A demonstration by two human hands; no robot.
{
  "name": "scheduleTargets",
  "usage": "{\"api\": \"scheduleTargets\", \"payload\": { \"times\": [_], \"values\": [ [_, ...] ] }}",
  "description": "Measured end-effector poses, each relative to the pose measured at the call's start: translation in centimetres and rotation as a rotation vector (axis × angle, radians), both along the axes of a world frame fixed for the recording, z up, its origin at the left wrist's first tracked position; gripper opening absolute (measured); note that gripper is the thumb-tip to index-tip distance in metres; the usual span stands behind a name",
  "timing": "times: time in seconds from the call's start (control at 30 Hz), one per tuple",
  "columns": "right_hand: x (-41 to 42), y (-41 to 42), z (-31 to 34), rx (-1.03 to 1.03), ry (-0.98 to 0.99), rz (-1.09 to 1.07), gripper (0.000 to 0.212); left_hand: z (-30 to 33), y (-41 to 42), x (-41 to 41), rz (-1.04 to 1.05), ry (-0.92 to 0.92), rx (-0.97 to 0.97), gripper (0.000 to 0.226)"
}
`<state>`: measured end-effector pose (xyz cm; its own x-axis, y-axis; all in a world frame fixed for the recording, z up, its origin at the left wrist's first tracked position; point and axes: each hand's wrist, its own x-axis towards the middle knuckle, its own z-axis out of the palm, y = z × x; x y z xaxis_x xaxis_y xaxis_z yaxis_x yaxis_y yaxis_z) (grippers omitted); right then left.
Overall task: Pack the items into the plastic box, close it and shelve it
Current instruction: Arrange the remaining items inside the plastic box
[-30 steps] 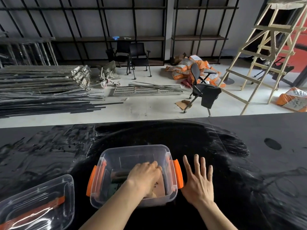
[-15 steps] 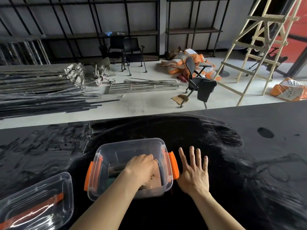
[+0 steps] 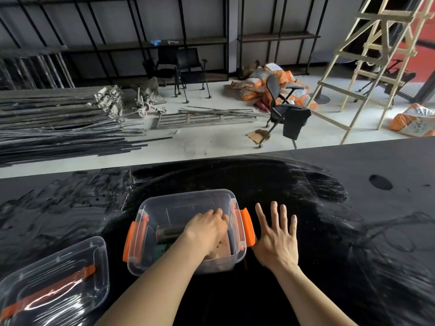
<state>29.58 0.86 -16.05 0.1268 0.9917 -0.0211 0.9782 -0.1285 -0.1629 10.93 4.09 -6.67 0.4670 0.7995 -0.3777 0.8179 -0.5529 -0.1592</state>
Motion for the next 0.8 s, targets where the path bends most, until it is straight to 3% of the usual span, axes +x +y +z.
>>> {"api": "scheduleTargets", "payload": {
  "times": [0.17, 0.27, 0.4, 0.47, 0.57, 0.63, 0.8],
  "values": [
    [-1.8, 1.7, 2.7, -0.031, 0.044, 0.039, 0.079, 3.0, -0.6, -4.8, 0.087, -0.179, 0.01, 0.074],
    [-2.9, 3.7, 7.2, -0.049, 0.185, -0.001, 0.061, 4.7, -0.8, -8.6, 0.094, -0.256, 0.087, 0.051],
    [-4.8, 4.2, 11.2, 0.219, 0.466, -0.014, 0.042, 4.1, -2.1, -9.7, 0.08, -0.203, 0.069, 0.039],
    [-11.9, 4.0, 13.5, 0.26, 0.455, 0.22, 0.045, 4.0, -3.2, -14.1, 0.141, -0.255, 0.091, 0.034],
    [-14.6, 3.4, 13.5, 0.15, 0.402, 0.408, 0.054, 3.7, -3.9, -14.8, 0.152, -0.327, 0.159, 0.024],
    [-14.3, 2.9, 12.4, 0.103, 0.262, 0.419, 0.059, 3.7, -4.8, -15.2, 0.222, -0.402, 0.156, 0.022],
    [-11.9, 2.4, 11.0, 0.124, 0.1, 0.368, 0.069, 3.8, -5.3, -15.1, 0.165, -0.472, 0.277, 0.022]
  ]
}}
